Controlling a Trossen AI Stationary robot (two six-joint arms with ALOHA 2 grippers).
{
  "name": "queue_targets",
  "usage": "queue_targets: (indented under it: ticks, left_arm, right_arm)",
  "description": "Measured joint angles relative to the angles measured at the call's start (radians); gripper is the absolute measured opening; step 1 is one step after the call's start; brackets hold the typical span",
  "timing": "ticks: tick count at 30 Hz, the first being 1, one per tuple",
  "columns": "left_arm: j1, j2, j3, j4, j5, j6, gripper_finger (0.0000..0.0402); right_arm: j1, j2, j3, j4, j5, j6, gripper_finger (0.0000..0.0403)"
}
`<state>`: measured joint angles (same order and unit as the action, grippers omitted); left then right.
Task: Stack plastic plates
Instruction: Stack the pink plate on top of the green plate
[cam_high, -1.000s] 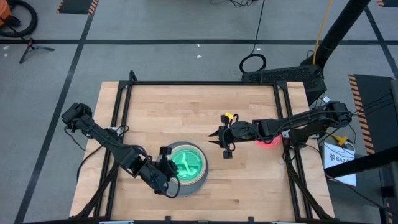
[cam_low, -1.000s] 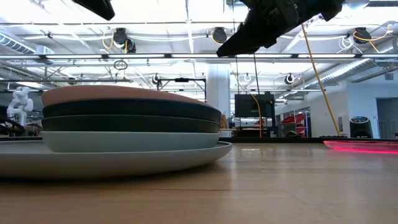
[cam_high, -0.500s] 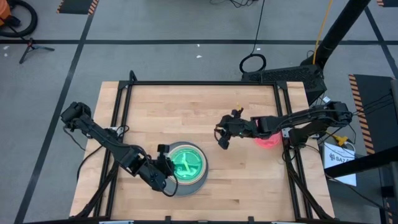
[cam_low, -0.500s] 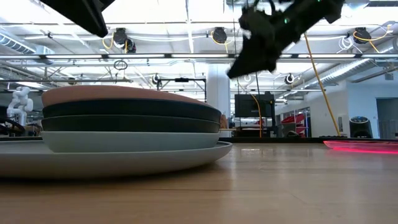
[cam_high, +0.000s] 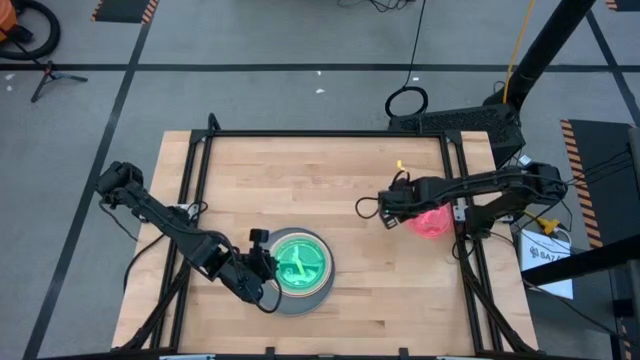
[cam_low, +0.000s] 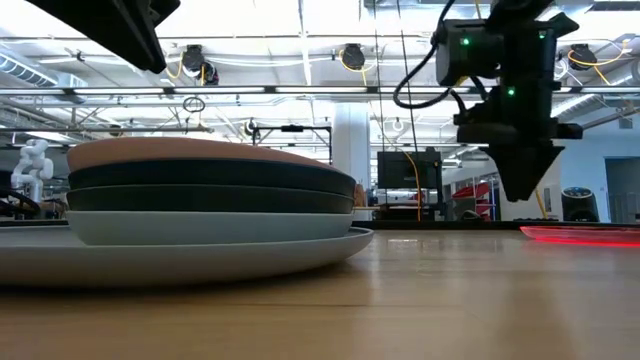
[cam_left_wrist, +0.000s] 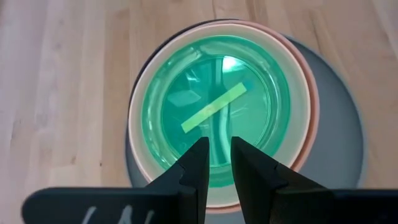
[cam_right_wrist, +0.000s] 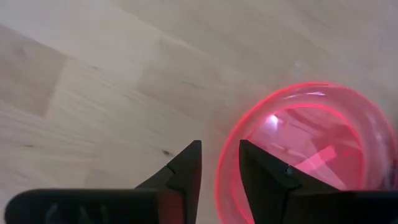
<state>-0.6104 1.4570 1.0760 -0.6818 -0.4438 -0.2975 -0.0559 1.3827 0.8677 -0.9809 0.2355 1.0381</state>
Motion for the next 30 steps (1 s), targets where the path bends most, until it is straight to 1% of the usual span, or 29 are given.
queue_targets:
  ticks: [6,10,14,21,25,30]
  left_arm:
    - [0.000,0.000,0.000,0.003,-0.002,0.000,0.0074]
    - [-0.007,0.000,0.000,0.003,-0.003,-0.018,0.0074]
    - [-0.013,0.000,0.000,-0.003,-0.003,-0.027,0.0074]
    - [-0.014,0.000,0.000,-0.003,-0.005,-0.038,0.0074]
    - [-0.014,0.000,0.000,-0.002,-0.005,-0.038,0.0074]
    - [-0.014,0.000,0.000,-0.001,-0.005,-0.041,0.0074]
  right_arm:
    - [0.000,0.025,0.000,0.023,0.002,0.001,0.0102]
    - [0.000,0.088,0.000,-0.010,0.004,0.023,0.0102]
    - [0.000,0.156,0.000,-0.005,-0.002,0.019,0.0102]
    - [-0.002,0.214,0.000,0.000,-0.001,-0.001,0.0100]
    - [-0.002,0.252,0.000,0.003,-0.001,-0.009,0.0083]
    - [-0.002,0.275,0.004,0.009,0.000,-0.035,0.0045]
